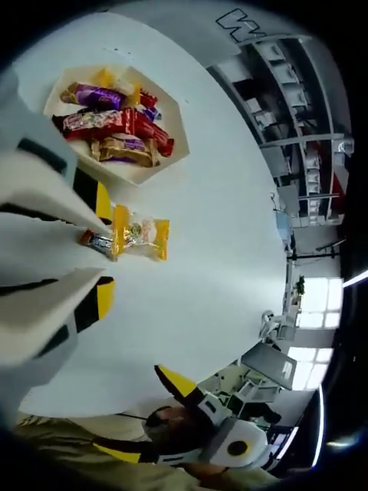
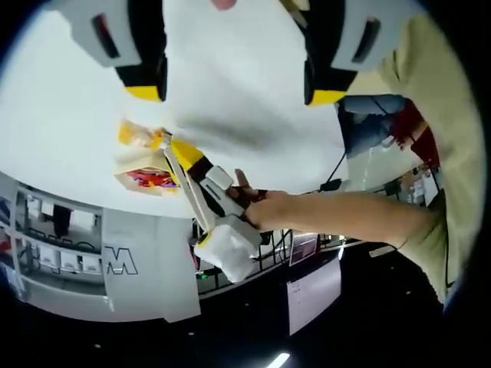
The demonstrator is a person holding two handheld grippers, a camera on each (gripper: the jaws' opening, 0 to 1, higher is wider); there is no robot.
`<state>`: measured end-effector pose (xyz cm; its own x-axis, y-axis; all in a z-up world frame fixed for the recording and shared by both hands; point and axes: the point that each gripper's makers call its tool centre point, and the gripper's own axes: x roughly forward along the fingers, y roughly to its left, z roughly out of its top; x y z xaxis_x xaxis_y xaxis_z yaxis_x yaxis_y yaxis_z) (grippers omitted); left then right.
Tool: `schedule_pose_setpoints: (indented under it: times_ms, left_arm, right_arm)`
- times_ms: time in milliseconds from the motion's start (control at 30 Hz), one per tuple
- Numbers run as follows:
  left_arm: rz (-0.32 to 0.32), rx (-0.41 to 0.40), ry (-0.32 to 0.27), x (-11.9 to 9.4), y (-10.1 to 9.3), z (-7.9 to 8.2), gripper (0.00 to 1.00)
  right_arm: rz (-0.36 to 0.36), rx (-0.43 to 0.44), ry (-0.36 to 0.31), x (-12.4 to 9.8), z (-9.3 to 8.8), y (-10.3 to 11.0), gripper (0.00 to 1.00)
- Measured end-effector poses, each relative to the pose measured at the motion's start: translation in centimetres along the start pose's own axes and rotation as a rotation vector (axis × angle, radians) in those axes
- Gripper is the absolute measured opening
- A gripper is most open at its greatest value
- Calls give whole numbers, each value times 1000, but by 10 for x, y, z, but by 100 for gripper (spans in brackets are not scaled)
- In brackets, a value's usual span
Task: Place the target food into the container with the food tongs after gripping and lifting it, then release it inside without dropping or visibly crushing the food.
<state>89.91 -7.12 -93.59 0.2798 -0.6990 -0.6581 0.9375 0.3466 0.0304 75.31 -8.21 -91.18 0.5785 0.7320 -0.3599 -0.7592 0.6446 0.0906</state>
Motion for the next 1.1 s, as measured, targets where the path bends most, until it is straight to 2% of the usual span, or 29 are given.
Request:
schedule_pose_setpoints:
  times_ms: [267, 633, 1100]
  left_arm:
    - [-10, 18, 30, -4, -3, -8, 23]
    - [-15, 10, 55, -24, -12, -26, 24]
    - [-1, -32, 50, -49, -22, -46, 25]
  right_arm:
    - [-1, 5, 1, 0, -1, -1, 71]
    - [3, 1, 1, 1, 0, 1, 70]
    - [13, -11, 2, 4, 3, 6, 71]
